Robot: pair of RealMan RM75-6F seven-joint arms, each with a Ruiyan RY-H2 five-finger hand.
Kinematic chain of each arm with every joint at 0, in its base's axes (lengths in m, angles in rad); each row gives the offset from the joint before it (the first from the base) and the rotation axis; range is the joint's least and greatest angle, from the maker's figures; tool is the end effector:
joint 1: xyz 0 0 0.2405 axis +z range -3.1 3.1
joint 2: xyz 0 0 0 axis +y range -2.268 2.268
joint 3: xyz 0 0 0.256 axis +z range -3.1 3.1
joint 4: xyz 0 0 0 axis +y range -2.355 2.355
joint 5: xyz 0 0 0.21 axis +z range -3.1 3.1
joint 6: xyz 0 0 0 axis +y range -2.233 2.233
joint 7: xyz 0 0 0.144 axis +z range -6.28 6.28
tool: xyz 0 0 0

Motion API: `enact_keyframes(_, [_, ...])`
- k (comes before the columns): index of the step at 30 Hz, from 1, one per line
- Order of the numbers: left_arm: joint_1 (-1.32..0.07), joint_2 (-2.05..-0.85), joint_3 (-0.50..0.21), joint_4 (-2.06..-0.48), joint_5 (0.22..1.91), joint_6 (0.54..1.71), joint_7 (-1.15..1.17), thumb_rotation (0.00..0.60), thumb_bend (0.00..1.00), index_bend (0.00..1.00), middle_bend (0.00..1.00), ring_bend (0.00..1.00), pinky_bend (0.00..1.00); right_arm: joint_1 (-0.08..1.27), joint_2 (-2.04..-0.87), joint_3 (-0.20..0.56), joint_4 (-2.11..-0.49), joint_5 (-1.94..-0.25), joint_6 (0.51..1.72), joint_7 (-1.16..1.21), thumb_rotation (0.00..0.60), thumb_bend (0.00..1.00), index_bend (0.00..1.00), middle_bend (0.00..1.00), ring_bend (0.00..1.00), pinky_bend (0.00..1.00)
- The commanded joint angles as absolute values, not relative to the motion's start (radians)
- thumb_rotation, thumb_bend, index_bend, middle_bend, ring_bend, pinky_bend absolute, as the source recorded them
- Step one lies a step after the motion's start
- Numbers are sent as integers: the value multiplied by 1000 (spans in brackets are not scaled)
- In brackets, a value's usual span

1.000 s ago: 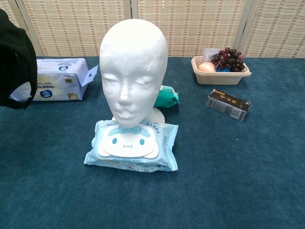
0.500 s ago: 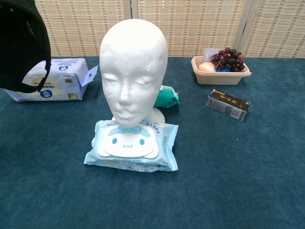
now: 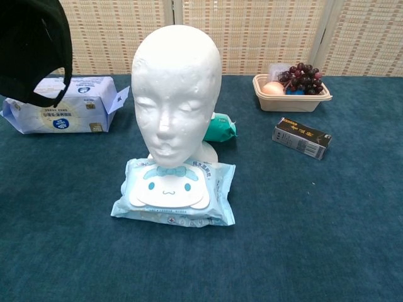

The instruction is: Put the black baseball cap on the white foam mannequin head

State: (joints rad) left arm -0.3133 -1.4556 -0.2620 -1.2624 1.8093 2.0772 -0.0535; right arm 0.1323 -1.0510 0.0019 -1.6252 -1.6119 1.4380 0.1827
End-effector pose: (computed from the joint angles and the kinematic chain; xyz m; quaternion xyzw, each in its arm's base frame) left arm -0.2191 0.2340 0.1662 -0.4651 -0.0501 -0.7144 0.5203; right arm -0.2979 -0.1840 0.1606 0.6273 -0.4172 0.4221 0.5043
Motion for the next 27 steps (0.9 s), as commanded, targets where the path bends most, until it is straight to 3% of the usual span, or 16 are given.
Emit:
enact_keyframes(1, [-315,-1456,-263,-1264,1810,2079,-53,600,393,843,541,390,493,133,-1051,2,-1626,-1611,1437,181,600,0,56,202,142,483])
enact_keyframes(13, [-328,-1462,-268,-1268,1812,2077,-48,600,293,854,544,392,493,133,-1051,3,-1626,-1610,1437,181,600,0,56,202,142,483])
enact_keyframes(27, [-386,-1459,-308,-1327,1815,2037,-14,600,291,868,552,396,494,133,-1049,3,-1626,-1608,1436,187,600,0,56,202,142,483])
